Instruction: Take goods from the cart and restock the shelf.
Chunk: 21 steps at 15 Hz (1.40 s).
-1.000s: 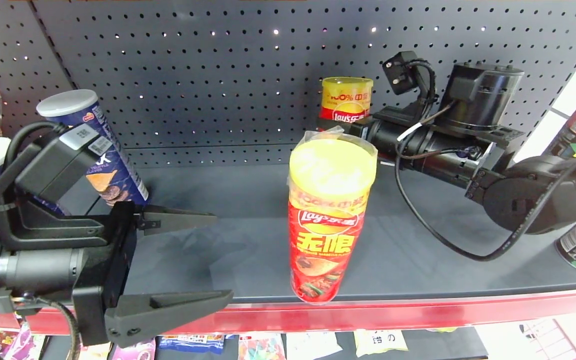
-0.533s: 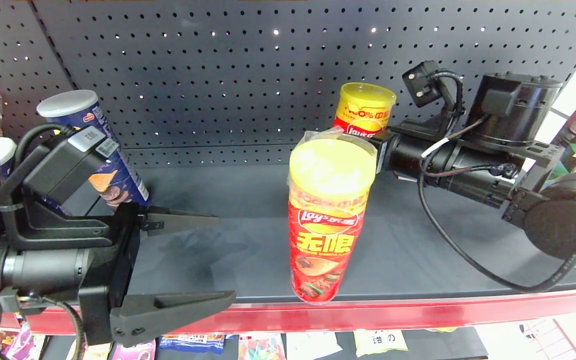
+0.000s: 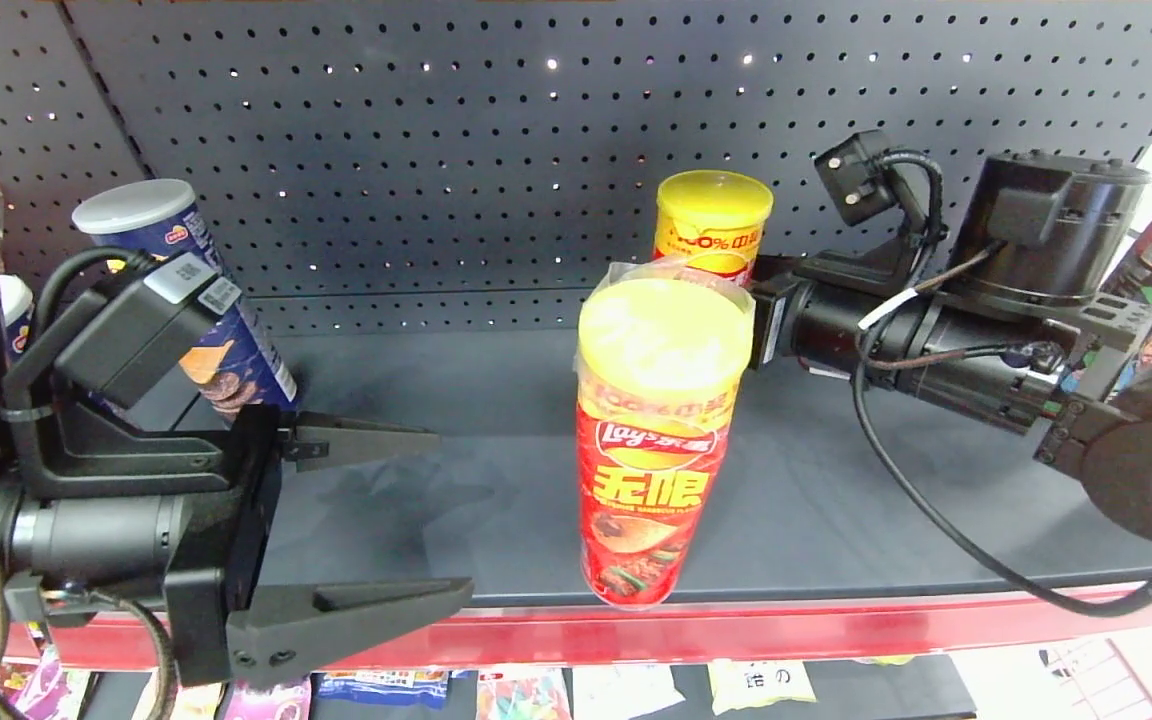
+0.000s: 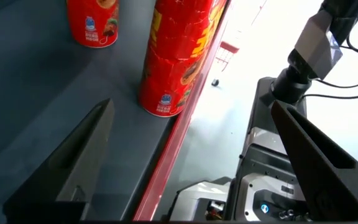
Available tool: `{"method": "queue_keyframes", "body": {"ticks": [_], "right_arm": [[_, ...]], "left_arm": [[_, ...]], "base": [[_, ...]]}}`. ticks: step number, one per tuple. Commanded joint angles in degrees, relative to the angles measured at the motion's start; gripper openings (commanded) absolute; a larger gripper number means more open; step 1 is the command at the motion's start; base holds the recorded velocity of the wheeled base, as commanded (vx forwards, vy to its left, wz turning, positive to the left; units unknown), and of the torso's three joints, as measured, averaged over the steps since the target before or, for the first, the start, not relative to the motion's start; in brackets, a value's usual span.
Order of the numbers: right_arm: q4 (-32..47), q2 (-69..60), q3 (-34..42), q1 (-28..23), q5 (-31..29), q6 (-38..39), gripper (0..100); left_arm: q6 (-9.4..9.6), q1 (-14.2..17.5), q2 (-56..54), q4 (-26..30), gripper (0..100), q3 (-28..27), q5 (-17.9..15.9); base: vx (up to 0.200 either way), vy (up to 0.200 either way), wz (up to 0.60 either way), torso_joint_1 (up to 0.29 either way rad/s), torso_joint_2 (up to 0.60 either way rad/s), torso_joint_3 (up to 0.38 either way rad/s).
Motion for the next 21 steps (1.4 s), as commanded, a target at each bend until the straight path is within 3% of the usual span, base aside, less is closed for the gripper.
{"method": "queue_keyframes", "body": {"ticks": [1,3,9,12,13,14,17,19,20,21], "right_arm": [[-0.1,-3.7,3.0,0.2,-0.6,0.0,100],[-0.1,-7.5,7.1,0.0,-1.2,0.0,100],[0.6,-22.0,19.2,-0.4,-5.9,0.1,100],[2.2,-27.7,26.1,-1.7,-10.8,0.0,100],[2.2,-27.7,26.1,-1.7,-10.8,0.0,100],[10.4,-35.2,27.1,-1.6,-12.1,0.1,100],[17.7,-41.1,28.4,-1.7,-12.1,0.1,100],[18.1,-42.7,29.2,-1.8,-12.1,0.2,100],[18.1,-42.9,29.1,-1.8,-12.1,1.0,100],[18.1,-43.0,29.2,-1.8,-12.2,1.8,100]], "left_arm": [[0.0,0.0,0.5,0.0,100,0.0,1.2],[0.0,0.0,1.0,0.0,100,-0.1,4.0],[0.88,-0.3,4.6,-0.1,100,-0.2,6.3],[4.13,-0.6,7.3,-0.1,100,-0.3,10.2],[4.13,-0.6,7.3,-0.1,100,-0.3,10.2],[4.3,-3.5,8.3,0.3,100,-1.4,13.2],[4.39,-5.3,10.7,-0.1,100,-1.5,13.1],[5.62,-5.3,11.9,-0.4,100,-1.0,13.5],[6.85,-5.3,12.5,-0.4,100,-1.4,14.3],[6.94,-5.3,13.3,-0.4,100,-1.8,16.1]], "base": [[0.0,0.0,0.0,0.0,0.0,0.0],[0.0,0.0,0.0,0.0,0.0,0.0],[0.0,0.0,0.0,0.0,0.0,0.0],[0.0,0.0,0.0,0.0,0.0,0.0],[0.0,0.0,0.0,0.0,0.0,0.0],[0.0,0.0,0.0,0.0,0.0,0.0],[0.0,0.0,0.0,0.0,0.0,0.0],[0.0,0.0,0.0,0.0,0.0,0.0],[0.0,0.0,0.0,0.0,0.0,0.0],[0.0,0.0,0.0,0.0,0.0,0.0]]}}
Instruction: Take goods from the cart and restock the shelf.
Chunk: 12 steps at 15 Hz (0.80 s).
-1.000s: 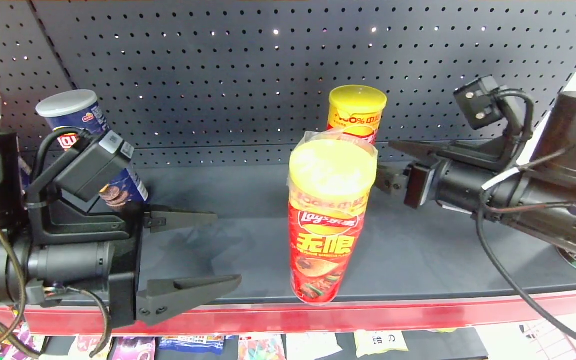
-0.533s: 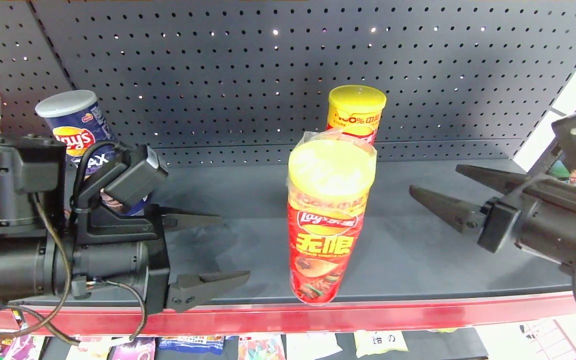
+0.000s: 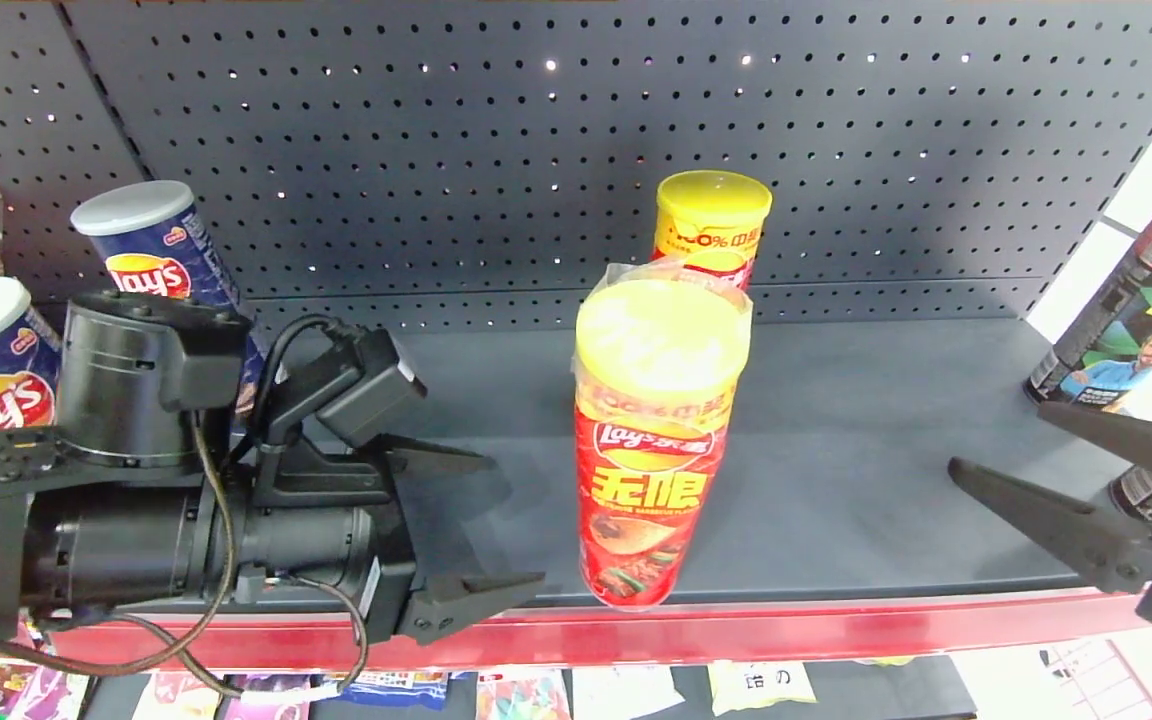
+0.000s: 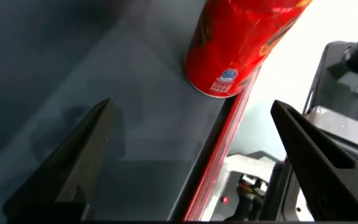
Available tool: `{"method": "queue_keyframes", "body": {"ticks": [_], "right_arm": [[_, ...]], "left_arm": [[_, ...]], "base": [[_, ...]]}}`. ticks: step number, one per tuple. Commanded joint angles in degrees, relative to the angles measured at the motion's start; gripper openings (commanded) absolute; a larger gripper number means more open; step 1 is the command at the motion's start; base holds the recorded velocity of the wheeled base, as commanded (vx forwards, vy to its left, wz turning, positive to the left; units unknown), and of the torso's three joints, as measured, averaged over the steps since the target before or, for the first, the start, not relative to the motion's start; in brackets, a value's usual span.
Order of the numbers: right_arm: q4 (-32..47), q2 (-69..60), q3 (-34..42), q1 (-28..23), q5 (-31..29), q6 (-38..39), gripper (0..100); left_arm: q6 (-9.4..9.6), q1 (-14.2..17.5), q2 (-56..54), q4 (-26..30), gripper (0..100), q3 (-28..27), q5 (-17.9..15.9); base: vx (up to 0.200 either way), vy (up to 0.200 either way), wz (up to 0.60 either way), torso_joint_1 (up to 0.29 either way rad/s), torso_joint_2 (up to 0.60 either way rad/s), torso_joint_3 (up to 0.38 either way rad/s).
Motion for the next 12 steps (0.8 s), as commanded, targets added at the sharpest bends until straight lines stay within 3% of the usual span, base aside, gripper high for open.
{"method": "queue_keyframes", "body": {"ticks": [1,2,8,12], "right_arm": [[0.0,-2.2,0.2,0.0,0.0,0.2,100],[0.0,-2.3,0.3,0.0,-0.2,0.5,100],[0.0,-2.3,0.2,0.0,-0.2,1.0,100],[0.0,-2.2,0.2,-0.1,-0.2,1.1,100]], "left_arm": [[0.1,0.0,1.9,0.0,100,-0.5,1.0],[0.19,-0.1,2.8,0.0,100,-1.3,2.8],[1.42,-2.1,7.2,0.0,100,-5.0,5.9],[1.33,-3.1,9.2,0.0,100,-7.0,6.2]], "base": [[0.0,0.0,0.0,0.0,0.0,0.0],[0.0,0.0,0.0,0.0,0.0,0.0],[0.0,0.0,0.0,0.0,0.0,0.0],[0.0,0.0,0.0,0.0,0.0,0.0]]}}
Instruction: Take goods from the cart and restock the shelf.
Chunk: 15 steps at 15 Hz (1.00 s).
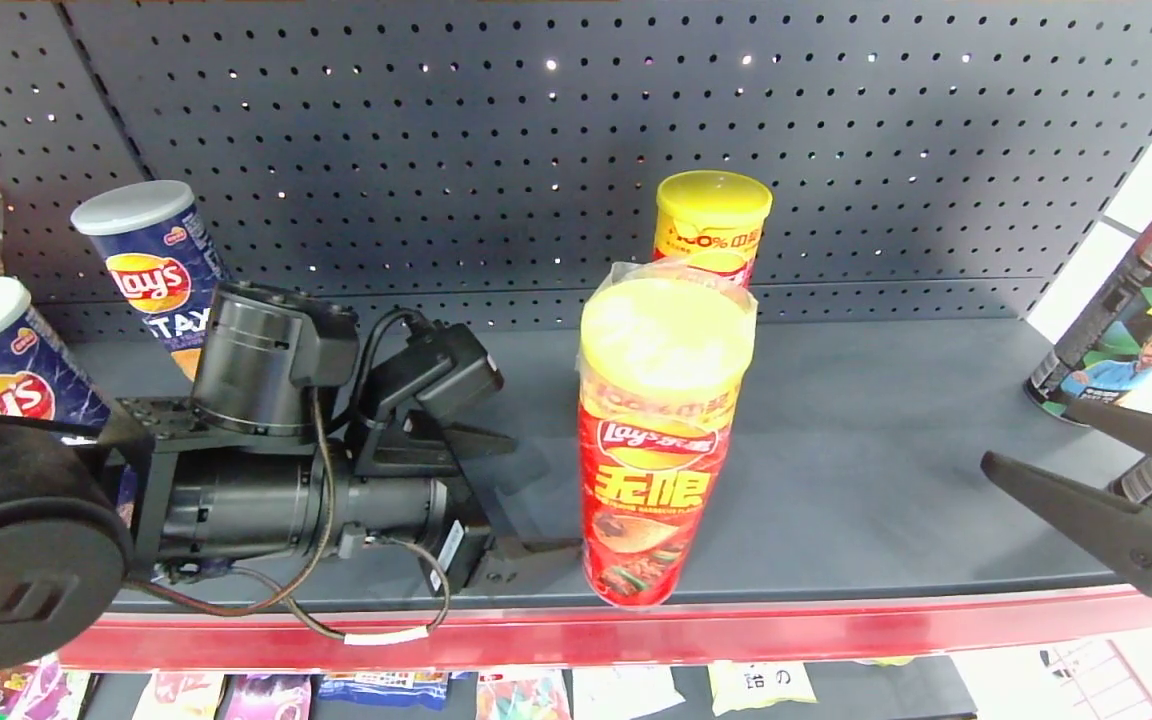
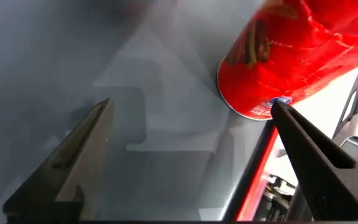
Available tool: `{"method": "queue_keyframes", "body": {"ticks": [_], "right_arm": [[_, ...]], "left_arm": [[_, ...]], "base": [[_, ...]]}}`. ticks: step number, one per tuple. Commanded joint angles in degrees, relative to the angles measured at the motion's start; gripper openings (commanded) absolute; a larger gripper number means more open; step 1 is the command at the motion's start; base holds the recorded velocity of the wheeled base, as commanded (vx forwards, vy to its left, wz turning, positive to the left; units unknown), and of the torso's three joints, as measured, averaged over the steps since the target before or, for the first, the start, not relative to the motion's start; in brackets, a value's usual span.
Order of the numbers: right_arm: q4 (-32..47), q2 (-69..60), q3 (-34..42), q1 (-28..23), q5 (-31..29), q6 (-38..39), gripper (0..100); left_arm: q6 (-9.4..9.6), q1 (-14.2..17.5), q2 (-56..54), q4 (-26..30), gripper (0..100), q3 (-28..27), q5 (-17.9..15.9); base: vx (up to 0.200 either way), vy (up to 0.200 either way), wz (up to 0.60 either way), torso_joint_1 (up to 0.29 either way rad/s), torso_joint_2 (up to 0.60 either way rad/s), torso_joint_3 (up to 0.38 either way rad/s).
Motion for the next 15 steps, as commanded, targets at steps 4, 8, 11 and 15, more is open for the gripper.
{"method": "queue_keyframes", "body": {"ticks": [4,8,11,15], "right_arm": [[0.0,0.4,0.1,0.0,0.0,0.0,100],[0.0,0.3,0.1,0.0,0.0,0.1,100],[0.0,0.3,0.2,0.0,0.0,0.1,100],[0.0,0.4,0.2,0.0,0.0,0.1,100]], "left_arm": [[-0.06,-1.8,2.2,-0.1,100,-2.2,0.0],[-0.06,-2.0,3.3,-0.1,100,-2.7,0.0],[-0.06,-2.0,3.6,-0.1,100,-3.7,0.0],[-0.06,-3.4,4.2,-0.1,100,-4.4,-0.1]], "base": [[0.0,0.0,0.0,0.0,0.0,0.0],[0.0,0.0,0.0,0.0,0.0,0.0],[0.0,0.0,0.0,0.0,0.0,0.0],[0.0,0.0,0.0,0.0,0.0,0.0]]}}
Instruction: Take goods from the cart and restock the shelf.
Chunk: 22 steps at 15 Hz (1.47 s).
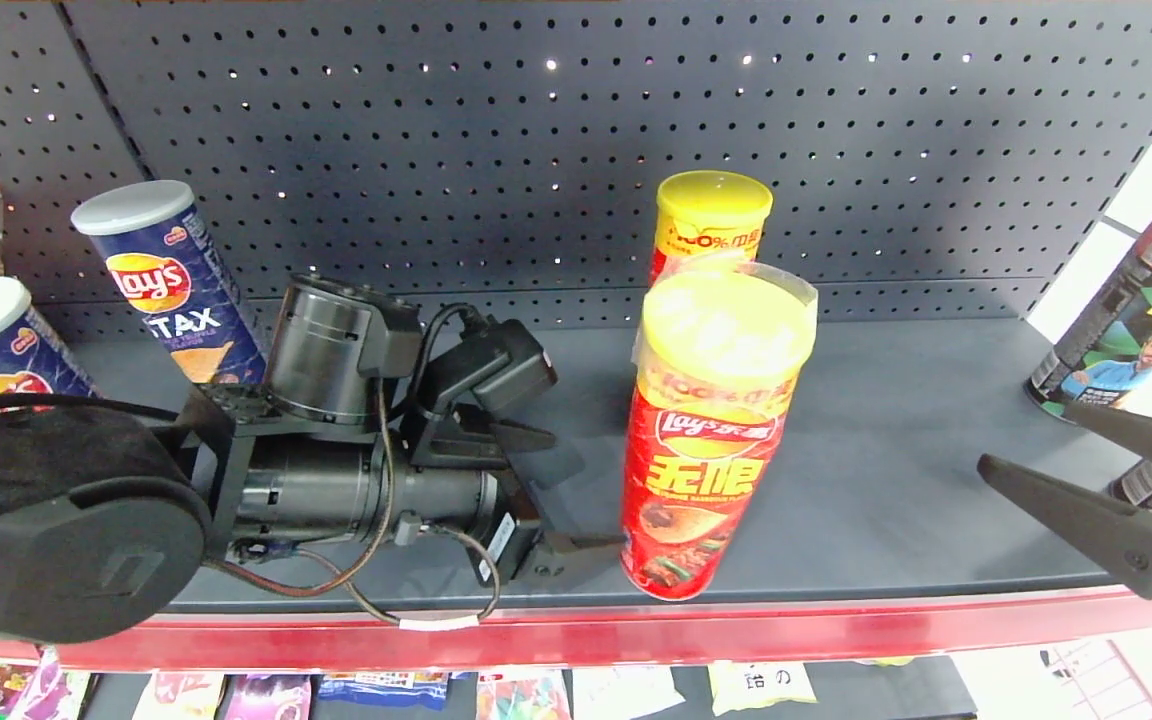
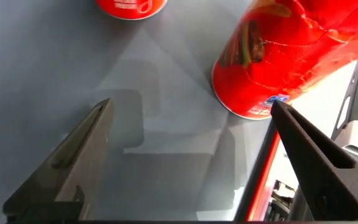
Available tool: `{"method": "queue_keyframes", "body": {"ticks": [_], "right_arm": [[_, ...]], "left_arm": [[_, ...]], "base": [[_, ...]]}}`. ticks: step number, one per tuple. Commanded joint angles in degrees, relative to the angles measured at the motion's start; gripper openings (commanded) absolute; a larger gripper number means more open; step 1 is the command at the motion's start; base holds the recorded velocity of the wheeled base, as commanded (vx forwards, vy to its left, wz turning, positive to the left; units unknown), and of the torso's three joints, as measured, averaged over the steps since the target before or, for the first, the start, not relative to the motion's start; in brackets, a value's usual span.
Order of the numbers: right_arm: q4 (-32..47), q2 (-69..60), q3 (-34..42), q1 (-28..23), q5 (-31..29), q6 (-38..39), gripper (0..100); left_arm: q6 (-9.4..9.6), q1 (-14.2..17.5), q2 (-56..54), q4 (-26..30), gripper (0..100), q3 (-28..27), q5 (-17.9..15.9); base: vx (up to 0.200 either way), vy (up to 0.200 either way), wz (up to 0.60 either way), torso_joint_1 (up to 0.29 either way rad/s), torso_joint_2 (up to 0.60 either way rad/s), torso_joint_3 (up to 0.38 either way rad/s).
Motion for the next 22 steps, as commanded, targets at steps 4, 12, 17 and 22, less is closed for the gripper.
{"method": "queue_keyframes", "body": {"ticks": [4,12,17,22], "right_arm": [[0.0,0.2,0.0,0.0,0.0,0.0,100],[0.0,0.2,-0.1,0.0,0.0,0.0,100],[0.0,0.2,-0.1,0.0,0.0,0.0,100],[0.0,0.1,-0.1,0.0,0.0,0.0,100]], "left_arm": [[-0.01,-0.6,0.4,0.0,100,-0.2,0.0],[-0.01,-1.4,1.2,0.0,100,-2.1,0.0],[-0.18,-1.4,1.8,0.0,100,-3.1,0.1],[-0.18,-1.5,2.6,0.0,100,-4.6,0.0]], "base": [[0.0,0.0,0.0,0.0,0.0,0.0],[0.0,0.0,0.0,0.0,0.0,0.0],[0.0,0.0,0.0,0.0,0.0,0.0],[0.0,0.0,0.0,0.0,0.0,0.0]]}}
